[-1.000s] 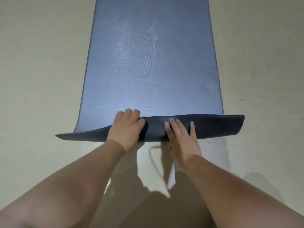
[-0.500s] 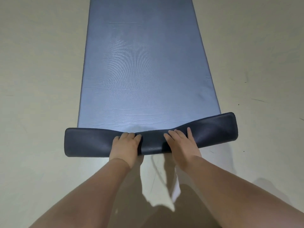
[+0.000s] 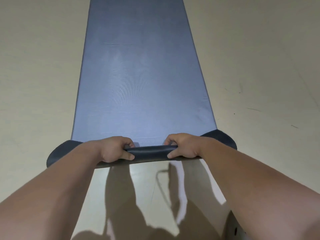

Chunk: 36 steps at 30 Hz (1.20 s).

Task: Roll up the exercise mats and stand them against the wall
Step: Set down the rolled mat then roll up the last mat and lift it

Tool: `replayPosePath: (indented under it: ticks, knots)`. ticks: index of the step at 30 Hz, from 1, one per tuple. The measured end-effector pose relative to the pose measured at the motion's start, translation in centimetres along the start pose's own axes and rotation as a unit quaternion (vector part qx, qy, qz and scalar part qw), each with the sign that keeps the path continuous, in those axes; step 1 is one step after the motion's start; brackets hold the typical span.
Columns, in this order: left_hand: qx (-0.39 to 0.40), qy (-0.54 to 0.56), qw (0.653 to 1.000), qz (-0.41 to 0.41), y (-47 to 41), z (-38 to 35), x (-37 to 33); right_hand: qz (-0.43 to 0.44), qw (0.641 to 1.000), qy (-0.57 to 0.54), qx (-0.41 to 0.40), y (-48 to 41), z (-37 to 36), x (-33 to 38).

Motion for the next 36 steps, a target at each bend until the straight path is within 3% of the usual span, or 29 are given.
replayPosePath:
  ticks: [5,9,12,15,17,19,23,27,30,36]
  knots:
    - [0.034,0.03,0.999,0.005,-0.3,-0.8,-0.1,-0.008,1.0,0.008,0.02,-0.9,-0.6,-0.7]
    - [0.002,0.059,0.998,0.015,-0.7,-1.3,0.2,0.003,0.999,0.039,0.0,-2.0,-0.9,-0.7]
    - [-0.127,-0.053,0.988,0.069,-1.4,-0.7,-0.1,0.003,0.973,0.169,-0.16,-2.6,-0.6,-0.1]
    - [-0.292,-0.195,0.926,0.139,-1.9,0.0,-1.5,0.019,0.9,0.256,-0.351,-2.3,-1.0,1.8]
    - [-0.344,-0.225,0.902,0.135,-2.3,-0.4,-2.3,0.081,0.869,0.288,-0.394,-2.2,-3.1,2.6]
    - [-0.363,-0.237,0.893,0.124,-2.5,-1.0,-2.7,0.099,0.876,0.28,-0.38,-2.2,-5.1,2.0]
    - [-0.367,-0.266,0.887,0.087,-2.4,-1.6,-2.5,0.012,0.905,0.361,-0.224,-2.5,-6.8,0.9]
    - [-0.333,-0.266,0.904,0.02,-1.1,-3.7,-2.0,0.006,0.904,0.359,-0.233,-3.2,-5.4,1.8]
    - [-0.235,-0.283,0.929,0.05,-1.9,-4.9,-1.5,0.005,0.911,0.347,-0.222,-3.8,-4.5,1.8]
    - [-0.206,-0.247,0.945,0.056,-3.1,-2.4,-2.1,-0.01,0.921,0.36,-0.149,-5.0,-2.8,2.3]
Point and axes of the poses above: each hand's wrist, its own y-axis away from the middle knuckle, its own z-axis out of the back of the hand, x = y × z, the point moved 4 cm from there along -y, towards the middle knuckle, and after that the axes turned 3 degrees about -y, right-handed, at the moved point
